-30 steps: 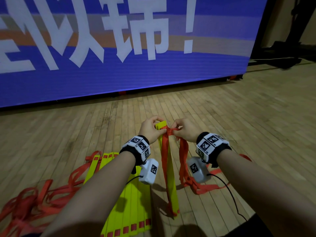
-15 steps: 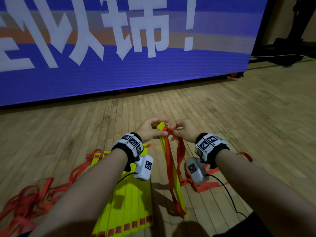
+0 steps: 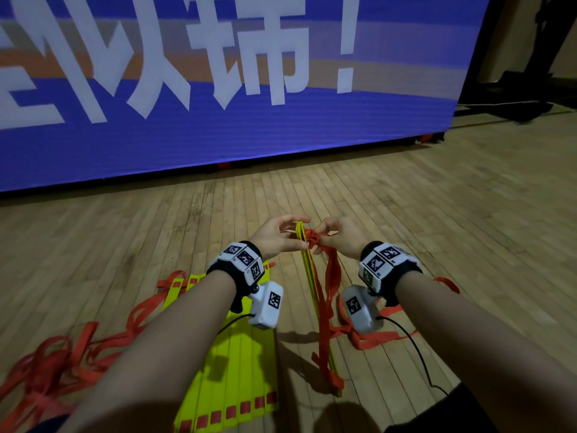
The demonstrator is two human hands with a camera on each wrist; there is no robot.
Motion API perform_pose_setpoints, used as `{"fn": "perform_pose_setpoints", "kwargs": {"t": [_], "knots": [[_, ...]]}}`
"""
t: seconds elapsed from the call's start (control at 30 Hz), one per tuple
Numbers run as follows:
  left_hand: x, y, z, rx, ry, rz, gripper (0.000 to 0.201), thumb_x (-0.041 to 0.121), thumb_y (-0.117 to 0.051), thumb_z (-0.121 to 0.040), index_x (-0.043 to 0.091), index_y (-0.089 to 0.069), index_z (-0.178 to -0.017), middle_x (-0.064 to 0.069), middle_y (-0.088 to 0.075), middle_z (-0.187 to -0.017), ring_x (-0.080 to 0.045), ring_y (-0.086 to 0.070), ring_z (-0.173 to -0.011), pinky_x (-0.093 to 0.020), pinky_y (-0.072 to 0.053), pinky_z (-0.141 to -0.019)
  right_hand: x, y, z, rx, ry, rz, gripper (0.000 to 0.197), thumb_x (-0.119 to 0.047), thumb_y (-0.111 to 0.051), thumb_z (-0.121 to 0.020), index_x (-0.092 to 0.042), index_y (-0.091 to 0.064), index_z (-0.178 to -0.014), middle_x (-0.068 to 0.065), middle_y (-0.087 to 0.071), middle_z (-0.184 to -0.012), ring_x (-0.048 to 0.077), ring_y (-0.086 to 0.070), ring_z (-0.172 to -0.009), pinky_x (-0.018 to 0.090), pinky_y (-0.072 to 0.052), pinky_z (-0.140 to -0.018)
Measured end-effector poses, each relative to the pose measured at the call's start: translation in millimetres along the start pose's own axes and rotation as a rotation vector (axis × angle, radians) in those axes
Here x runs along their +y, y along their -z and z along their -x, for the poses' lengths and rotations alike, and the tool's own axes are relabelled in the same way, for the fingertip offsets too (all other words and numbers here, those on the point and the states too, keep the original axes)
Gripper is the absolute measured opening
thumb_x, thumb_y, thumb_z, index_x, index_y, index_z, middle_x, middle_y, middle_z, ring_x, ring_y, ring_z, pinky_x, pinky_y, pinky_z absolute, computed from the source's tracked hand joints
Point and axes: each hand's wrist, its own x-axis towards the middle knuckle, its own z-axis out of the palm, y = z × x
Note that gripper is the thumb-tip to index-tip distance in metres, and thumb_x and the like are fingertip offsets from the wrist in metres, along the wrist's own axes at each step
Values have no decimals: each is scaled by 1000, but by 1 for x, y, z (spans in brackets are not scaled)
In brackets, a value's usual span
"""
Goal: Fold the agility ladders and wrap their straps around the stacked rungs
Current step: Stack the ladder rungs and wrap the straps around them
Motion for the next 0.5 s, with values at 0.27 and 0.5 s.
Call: {"fn": "perform_pose_setpoints", "kwargs": {"t": [0.27,0.5], "knots": [[-11,-7,-3,228,1,63,41,-5,-75,-74,15,-58,-106,-3,-66,-98,-13,-66,-87,-28,-57,-75,-1,-2,2,-7,-12,22,16,-6,-64,-88,-14,-60,-74,2,-68,-63,4,-66,-55,24,-52,-65],[-11,-6,-7,353,-6,-30,36,3,-81,-71,18,-60,-97,-6,-67,-92,-22,-67,-85,-31,-58,-68,0,-6,0,-50,42,51,20,-3,-63,-88,-16,-57,-73,1,-63,-76,8,-66,-59,27,-52,-67]]}}
